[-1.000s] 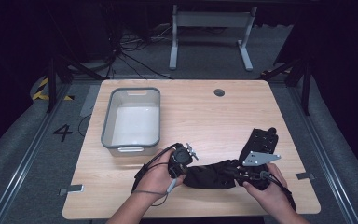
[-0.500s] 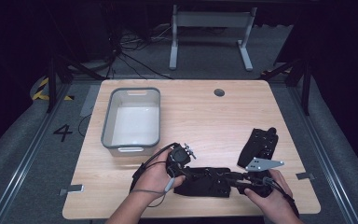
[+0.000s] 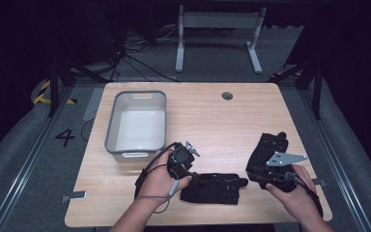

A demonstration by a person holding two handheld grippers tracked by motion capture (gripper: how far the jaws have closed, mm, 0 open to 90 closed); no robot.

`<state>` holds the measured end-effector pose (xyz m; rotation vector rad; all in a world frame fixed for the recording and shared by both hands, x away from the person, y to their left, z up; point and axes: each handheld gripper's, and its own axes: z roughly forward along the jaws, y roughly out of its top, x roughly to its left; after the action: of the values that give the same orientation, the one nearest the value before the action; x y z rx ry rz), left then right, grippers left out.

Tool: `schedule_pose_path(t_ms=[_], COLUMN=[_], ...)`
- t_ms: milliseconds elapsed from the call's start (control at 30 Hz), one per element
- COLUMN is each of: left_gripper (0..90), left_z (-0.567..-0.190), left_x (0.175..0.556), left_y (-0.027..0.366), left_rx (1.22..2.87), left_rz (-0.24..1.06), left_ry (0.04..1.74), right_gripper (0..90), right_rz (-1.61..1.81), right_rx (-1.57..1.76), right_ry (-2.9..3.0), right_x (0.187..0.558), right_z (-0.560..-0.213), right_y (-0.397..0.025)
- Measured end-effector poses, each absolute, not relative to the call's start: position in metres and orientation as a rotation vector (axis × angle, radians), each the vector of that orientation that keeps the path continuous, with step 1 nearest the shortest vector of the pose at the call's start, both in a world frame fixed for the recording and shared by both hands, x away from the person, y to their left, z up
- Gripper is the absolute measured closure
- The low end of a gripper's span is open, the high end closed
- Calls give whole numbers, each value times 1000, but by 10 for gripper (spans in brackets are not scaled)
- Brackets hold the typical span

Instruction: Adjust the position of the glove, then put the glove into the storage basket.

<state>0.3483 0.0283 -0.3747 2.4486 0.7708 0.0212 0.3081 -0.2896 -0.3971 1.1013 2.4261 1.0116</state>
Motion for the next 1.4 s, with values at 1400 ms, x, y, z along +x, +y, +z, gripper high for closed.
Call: schedule_pose_path(t_ms=[1400], left_gripper=[490], left_z=[-374], left_x=[344], left_y=[62], left_rx=[2408], left_rz=[67], left_ry=[882], right_gripper=[562], right_rz=[679], right_rx=[1344], right_ry=[2444], right_x=[461], right_z=[-390], right_y=[-345])
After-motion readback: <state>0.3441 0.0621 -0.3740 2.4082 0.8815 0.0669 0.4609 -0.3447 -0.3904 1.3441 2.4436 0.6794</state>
